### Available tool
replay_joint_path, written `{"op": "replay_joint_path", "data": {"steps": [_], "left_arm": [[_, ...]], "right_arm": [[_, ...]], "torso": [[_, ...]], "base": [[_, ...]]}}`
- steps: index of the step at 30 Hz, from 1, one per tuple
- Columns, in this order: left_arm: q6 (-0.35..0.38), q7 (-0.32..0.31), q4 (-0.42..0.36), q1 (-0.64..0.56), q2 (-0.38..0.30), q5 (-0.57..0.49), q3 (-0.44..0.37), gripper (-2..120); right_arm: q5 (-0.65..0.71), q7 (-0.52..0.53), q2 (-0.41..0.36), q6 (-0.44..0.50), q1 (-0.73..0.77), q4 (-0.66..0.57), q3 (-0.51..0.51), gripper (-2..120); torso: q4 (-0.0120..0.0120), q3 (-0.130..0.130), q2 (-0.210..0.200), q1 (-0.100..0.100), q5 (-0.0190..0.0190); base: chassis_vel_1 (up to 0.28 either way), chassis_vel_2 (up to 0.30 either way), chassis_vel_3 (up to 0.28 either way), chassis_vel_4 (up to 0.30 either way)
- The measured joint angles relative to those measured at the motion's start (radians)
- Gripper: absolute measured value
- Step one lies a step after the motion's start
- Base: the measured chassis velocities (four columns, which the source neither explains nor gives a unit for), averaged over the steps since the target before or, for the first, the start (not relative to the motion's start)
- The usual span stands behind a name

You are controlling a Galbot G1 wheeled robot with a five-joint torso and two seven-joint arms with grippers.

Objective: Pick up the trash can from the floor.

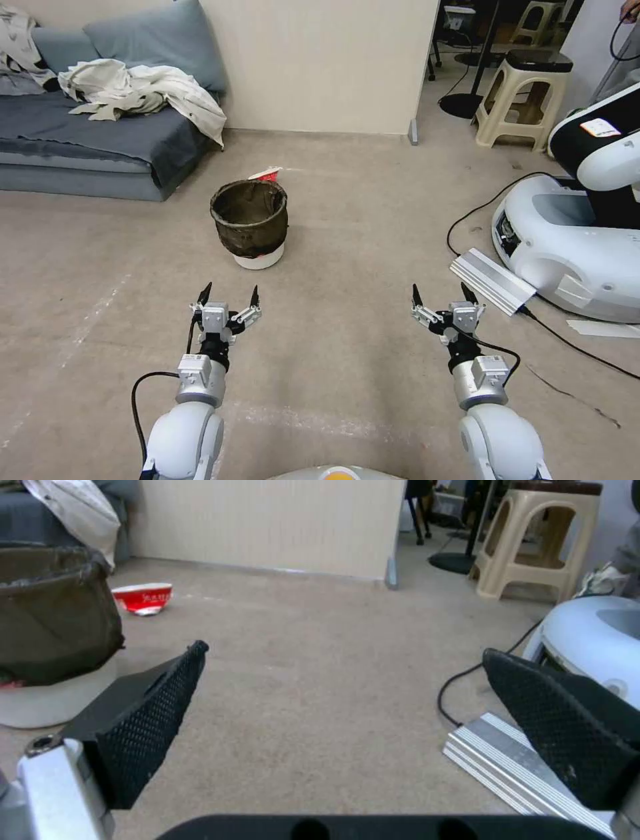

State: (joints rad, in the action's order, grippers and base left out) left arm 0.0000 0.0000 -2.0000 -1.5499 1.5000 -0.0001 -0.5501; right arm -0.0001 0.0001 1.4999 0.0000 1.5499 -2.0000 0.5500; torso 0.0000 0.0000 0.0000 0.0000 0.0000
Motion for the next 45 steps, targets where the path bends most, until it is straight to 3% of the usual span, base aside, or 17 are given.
{"op": "replay_joint_path", "data": {"steps": [25, 28, 31, 33, 36, 39, 40, 45], "left_arm": [[0.0, -0.002, -0.016, -0.008, 0.0, -0.002, 0.0, 100], [-0.005, -0.016, -0.081, -0.043, 0.004, -0.013, 0.003, 100], [-0.014, -0.044, -0.215, -0.117, 0.012, -0.037, 0.011, 100], [-0.018, -0.053, -0.257, -0.14, 0.014, -0.045, 0.012, 100], [-0.024, -0.075, -0.369, -0.203, 0.019, -0.062, 0.014, 100], [-0.024, -0.081, -0.4, -0.226, 0.015, -0.064, -0.006, 100], [-0.024, -0.082, -0.402, -0.23, 0.014, -0.065, -0.012, 100], [-0.021, -0.085, -0.396, -0.229, 0.013, -0.065, -0.023, 100]], "right_arm": [[0.0, 0.0, 0.001, 0.0, 0.002, -0.004, 0.0, 100], [0.014, 0.011, 0.012, 0.006, 0.023, -0.061, 0.0, 100], [0.053, 0.045, 0.04, 0.03, 0.077, -0.207, 0.001, 100], [0.063, 0.054, 0.048, 0.038, 0.091, -0.245, 0.002, 100], [0.082, 0.065, 0.042, -0.006, 0.094, -0.289, 0.009, 100], [0.083, 0.062, 0.038, -0.022, 0.092, -0.289, 0.011, 100], [0.082, 0.059, 0.036, -0.025, 0.091, -0.287, 0.011, 100], [0.081, 0.049, 0.033, -0.03, 0.088, -0.274, 0.011, 100]], "torso": [[-0.0003, 0.0, 0.0, 0.0, 0.0001], [0.0, 0.0, 0.0, 0.0, 0.0003], [0.0, 0.0, 0.0, 0.0, -0.0001], [-0.0003, 0.0, 0.0, 0.0, -0.0003], [0.0001, 0.0, 0.0, 0.0, -0.0005], [0.0002, 0.0, 0.0, 0.0, 0.001], [0.0002, 0.0, 0.0, 0.0, -0.0006], [0.0, 0.0, 0.0, 0.0, 0.0001]], "base": [[0.0, 0.0, 0.0, 0.0], [0.0, 0.0, 0.0, 0.0], [0.0, 0.0, 0.0, 0.0], [0.0, 0.0, 0.0, 0.0], [0.0, 0.0, 0.0, 0.0], [0.0, 0.0, 0.0, 0.0], [0.0, 0.0, 0.0, 0.0], [0.0, 0.0, 0.0, 0.0]]}}
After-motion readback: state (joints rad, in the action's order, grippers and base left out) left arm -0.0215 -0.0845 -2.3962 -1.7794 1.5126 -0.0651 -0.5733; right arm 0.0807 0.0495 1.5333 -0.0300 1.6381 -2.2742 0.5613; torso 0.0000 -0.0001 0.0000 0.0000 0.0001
